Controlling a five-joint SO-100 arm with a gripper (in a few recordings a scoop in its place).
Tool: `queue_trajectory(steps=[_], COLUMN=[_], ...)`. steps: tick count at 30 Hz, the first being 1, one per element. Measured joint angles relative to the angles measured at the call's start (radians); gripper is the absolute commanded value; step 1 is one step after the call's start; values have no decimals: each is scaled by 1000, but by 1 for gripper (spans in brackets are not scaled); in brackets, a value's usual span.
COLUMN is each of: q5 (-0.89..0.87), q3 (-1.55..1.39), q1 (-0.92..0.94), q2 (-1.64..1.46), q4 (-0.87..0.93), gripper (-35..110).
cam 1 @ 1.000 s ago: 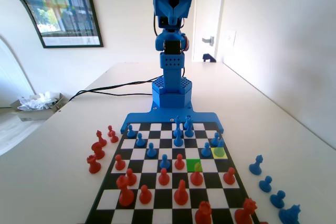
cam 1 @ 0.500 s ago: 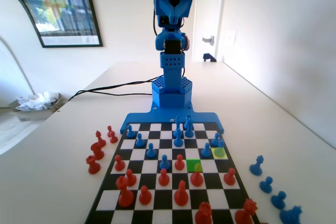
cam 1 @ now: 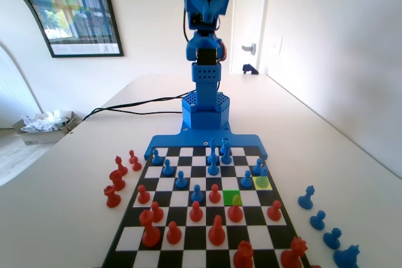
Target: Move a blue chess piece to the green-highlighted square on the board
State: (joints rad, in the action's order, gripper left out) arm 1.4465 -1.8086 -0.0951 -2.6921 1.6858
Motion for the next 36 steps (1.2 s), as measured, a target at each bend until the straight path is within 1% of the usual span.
queue_trajectory(steps=[7, 17, 27, 36], q5=[-227, -434, -571, -655], q3=[51, 51, -5, -75], q1=[-71, -147, -232, -336], q2=[198, 522, 752, 989], q4=[-66, -169, -299, -463], gripper=[1, 1, 1, 1])
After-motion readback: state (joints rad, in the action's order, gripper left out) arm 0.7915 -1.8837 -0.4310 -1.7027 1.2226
